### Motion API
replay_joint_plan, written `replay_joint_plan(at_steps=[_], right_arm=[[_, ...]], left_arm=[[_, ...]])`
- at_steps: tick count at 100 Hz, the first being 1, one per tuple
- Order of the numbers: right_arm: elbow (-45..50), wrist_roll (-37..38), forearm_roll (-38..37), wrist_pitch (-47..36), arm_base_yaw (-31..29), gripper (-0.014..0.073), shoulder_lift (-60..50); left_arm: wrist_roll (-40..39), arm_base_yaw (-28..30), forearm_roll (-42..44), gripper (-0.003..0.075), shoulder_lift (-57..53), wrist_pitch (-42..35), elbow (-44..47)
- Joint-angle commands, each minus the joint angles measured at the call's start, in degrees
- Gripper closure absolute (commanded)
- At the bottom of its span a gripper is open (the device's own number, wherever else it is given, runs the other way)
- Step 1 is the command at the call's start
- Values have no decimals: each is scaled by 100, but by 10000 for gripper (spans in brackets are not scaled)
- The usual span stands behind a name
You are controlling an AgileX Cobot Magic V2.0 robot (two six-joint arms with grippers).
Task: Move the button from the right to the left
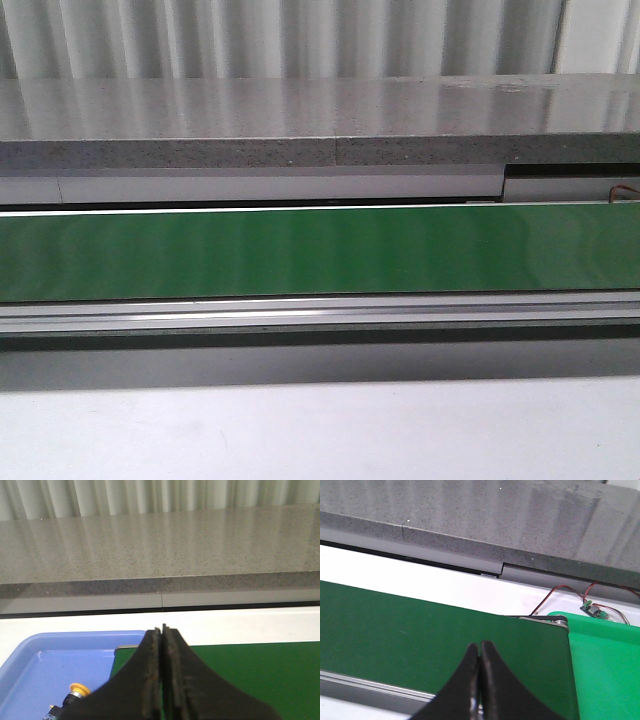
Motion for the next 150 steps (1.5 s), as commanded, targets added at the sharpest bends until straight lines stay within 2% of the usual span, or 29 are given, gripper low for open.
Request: replay_joint_plan(at_steps=[1,17,28,33,50,62,71,79,91,111,150], right_arm=[[-171,-44,50,-376,-16,661,4],[-171,-44,50,-376,-16,661,4],[-171,-44,50,-376,-16,661,4],[-171,-44,50,-376,-16,661,4],[-171,-44,50,-376,-16,661,4],[-171,-44,50,-376,-16,661,4],[-171,-44,50,-376,-16,661,4],[-171,-44,50,-376,-16,661,4],[-171,-44,50,-376,-16,661,4],[-171,-44,50,-376,-16,661,4],[-171,-44,50,-376,-16,661,4]], left_arm=[[9,-134,-193,740,17,-303,-86],[9,-270,-408,740,17,-579,59],[-204,-357,-57,740,-81,-711,162],[-723,-367,477,740,-198,-711,196],[-3456,-367,3134,740,-621,-720,366],[-4762,-379,4346,740,-914,-900,608],[-5464,-521,5049,740,-1158,-1217,877],[-5732,-670,5340,740,-1369,-1499,1122],[-5804,-718,5397,740,-1674,-1510,1372],[-6779,-718,6285,740,-2208,-1510,1733],[-7076,-718,6731,740,-2777,-1353,1985]])
